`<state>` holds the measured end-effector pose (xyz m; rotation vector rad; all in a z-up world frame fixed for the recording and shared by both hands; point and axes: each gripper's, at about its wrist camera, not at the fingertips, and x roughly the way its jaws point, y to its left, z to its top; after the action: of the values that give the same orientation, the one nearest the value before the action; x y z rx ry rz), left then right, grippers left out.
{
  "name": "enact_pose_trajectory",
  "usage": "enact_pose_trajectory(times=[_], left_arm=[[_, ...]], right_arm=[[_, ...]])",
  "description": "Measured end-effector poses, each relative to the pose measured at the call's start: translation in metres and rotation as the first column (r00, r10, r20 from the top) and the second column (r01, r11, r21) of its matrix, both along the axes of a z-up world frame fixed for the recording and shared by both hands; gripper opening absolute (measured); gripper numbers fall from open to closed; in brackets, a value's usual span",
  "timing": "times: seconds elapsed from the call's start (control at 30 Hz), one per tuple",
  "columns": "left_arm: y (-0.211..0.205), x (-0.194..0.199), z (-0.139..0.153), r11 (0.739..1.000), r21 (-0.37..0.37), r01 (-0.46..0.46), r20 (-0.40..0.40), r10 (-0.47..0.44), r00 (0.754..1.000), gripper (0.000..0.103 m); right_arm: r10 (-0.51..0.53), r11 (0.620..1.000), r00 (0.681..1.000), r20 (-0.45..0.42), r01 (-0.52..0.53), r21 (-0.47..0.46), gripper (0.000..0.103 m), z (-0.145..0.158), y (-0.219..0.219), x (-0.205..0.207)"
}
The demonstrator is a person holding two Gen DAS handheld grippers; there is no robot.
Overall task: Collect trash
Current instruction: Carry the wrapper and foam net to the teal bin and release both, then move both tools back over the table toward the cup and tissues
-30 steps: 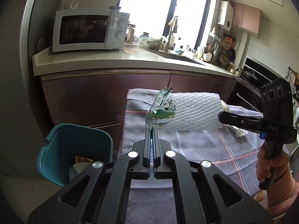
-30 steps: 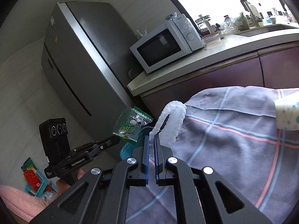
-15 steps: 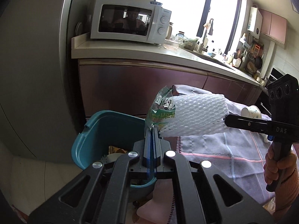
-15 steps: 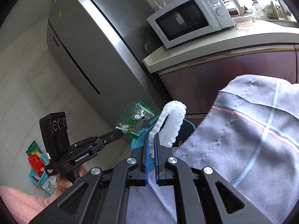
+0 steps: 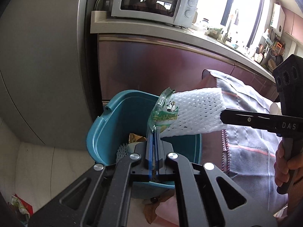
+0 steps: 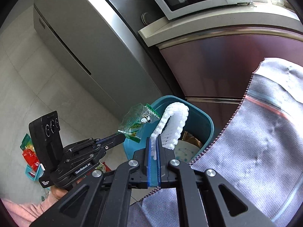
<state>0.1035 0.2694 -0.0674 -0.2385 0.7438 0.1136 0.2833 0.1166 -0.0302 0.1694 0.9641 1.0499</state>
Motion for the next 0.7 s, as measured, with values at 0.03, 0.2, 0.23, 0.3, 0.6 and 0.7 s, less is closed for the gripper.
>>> enact_pose_trajectory(times=[0.03,0.2,0.23,0.3,0.6,0.7], left_arm=[[0.002,0.002,-0.003,1.0,0.001,-0.004,-0.005,0.004,1.0,0.002],[0.007,0.011,-0.014,1.0,0.011,-0.028,-0.031,0.029,0.999,0.002],[0.007,0.013,-0.016,0.999,0.012,-0.031,-0.037,0.031,0.999,0.002],[0.008,0.018,-0.022,0.999,0.024,-0.031,-0.052,0.033,0.998,0.003],[0.007,0.031,-0.05,0.999,0.02,-0.042,-0.119,0.044,0.992,0.018],[0.002,0.03,-0.05,0.999,0.013,-0.029,-0.104,0.03,0.994,0.018]], right_arm=[[0.0,1.0,1.0,-0.003,0.0,-0.01,0.004,-0.002,0.005,0.001],[0.016,0.998,1.0,-0.014,-0.016,-0.053,0.004,-0.01,0.026,0.008],[0.015,0.998,1.0,-0.022,-0.016,-0.065,0.006,-0.012,0.029,0.01],[0.006,0.995,0.999,-0.047,-0.01,-0.103,0.012,-0.02,0.034,0.014],[-0.027,0.993,0.998,-0.051,0.021,-0.113,0.021,-0.02,0.022,0.011],[-0.038,0.994,0.998,-0.046,0.033,-0.102,0.023,-0.018,0.014,0.008]])
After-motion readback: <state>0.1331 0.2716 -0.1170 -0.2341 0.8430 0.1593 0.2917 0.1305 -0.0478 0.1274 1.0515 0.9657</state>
